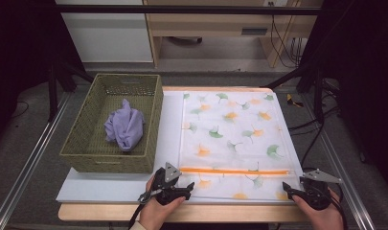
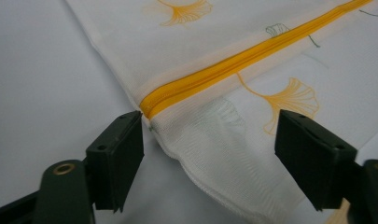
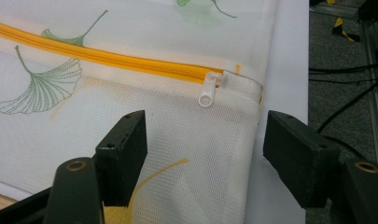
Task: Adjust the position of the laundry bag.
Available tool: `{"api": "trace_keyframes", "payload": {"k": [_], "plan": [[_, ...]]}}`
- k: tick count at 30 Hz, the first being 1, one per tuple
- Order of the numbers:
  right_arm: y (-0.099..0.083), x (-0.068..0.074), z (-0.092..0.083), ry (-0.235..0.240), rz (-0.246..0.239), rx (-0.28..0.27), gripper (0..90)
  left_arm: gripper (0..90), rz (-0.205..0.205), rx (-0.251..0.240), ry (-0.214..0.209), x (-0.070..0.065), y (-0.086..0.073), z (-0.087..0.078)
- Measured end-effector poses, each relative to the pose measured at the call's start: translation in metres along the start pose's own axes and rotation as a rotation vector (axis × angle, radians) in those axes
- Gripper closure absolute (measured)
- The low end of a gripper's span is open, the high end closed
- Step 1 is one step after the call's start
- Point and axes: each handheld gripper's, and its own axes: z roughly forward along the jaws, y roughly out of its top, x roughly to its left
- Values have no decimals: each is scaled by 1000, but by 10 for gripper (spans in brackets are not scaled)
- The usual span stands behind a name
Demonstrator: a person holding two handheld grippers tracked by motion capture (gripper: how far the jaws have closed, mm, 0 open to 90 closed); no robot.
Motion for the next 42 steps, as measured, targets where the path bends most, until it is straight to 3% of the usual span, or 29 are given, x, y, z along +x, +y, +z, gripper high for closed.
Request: {"api": "trace_keyframes", "payload": {"k": [3, 7, 11, 12, 16, 17, 20, 26, 30, 42], "plan": [[0, 0, 0, 7, 2, 3, 394, 304, -8, 5, -4, 0, 0, 1], [1, 0, -1, -7, -6, 4, 526, 413, -7, 20, -8, 0, 0, 1], [2, 3, 2, -11, -22, 13, 626, 549, -9, 25, -6, 1, 0, 3], [2, 3, 2, -11, -22, 13, 626, 549, -2, 23, 0, 1, 0, 4], [2, 5, 4, -26, -43, 23, 765, 729, 33, 22, 6, 4, 1, 6], [2, 5, 4, -26, -43, 23, 765, 771, 33, 22, 6, 4, 1, 6], [3, 3, 4, -32, -44, 24, 876, 858, 32, 8, -5, 6, 2, 9], [5, 1, 3, -27, -45, 3, 898, 890, 58, 9, 8, 4, 4, 7], [6, 3, 3, -26, -54, -5, 899, 892, 51, 1, 2, 5, 3, 0], [15, 23, 8, 10, -147, -16, 899, 894, 38, -1, 41, 13, -2, -23]]}}
